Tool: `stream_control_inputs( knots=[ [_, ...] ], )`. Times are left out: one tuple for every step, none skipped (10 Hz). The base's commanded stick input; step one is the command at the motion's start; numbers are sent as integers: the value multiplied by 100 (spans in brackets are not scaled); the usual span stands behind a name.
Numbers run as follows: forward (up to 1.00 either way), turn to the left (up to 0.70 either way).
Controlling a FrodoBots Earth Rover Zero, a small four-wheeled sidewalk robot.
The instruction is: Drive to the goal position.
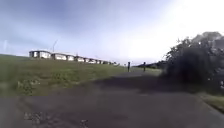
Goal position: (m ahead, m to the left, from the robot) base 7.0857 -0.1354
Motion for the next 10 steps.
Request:
stream_control_inputs(
  knots=[
    [100, -27],
    [100, -27],
    [100, -27],
    [100, -27],
    [100, -27],
    [100, -27],
    [100, -27],
    [100, -27],
    [100, -27],
    [100, -25]
  ],
)
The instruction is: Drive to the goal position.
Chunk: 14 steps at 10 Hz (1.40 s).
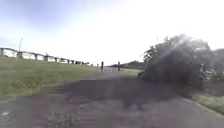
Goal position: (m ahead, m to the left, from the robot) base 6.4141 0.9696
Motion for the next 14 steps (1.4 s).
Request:
stream_control_inputs(
  knots=[
    [100, -4],
    [100, 0],
    [100, 0],
    [100, 0],
    [100, 0],
    [100, 6],
    [100, 24],
    [100, 27],
    [100, 27],
    [100, 27],
    [100, 27],
    [100, 27],
    [100, 27],
    [100, 27]
  ],
)
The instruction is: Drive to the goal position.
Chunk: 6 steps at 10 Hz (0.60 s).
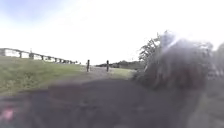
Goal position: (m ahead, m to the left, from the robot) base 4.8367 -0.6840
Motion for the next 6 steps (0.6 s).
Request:
stream_control_inputs(
  knots=[
    [100, 27],
    [100, 27],
    [100, 27],
    [100, 18],
    [100, 1],
    [100, 0]
  ],
)
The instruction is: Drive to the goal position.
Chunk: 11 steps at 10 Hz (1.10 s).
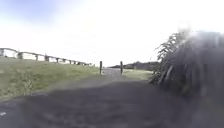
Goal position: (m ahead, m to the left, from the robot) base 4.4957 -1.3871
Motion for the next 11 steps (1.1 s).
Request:
stream_control_inputs(
  knots=[
    [100, 0],
    [100, 0],
    [100, 0],
    [100, 0],
    [100, 0],
    [100, 0],
    [100, 0],
    [100, 0],
    [100, 0],
    [100, -8],
    [100, -27]
  ],
)
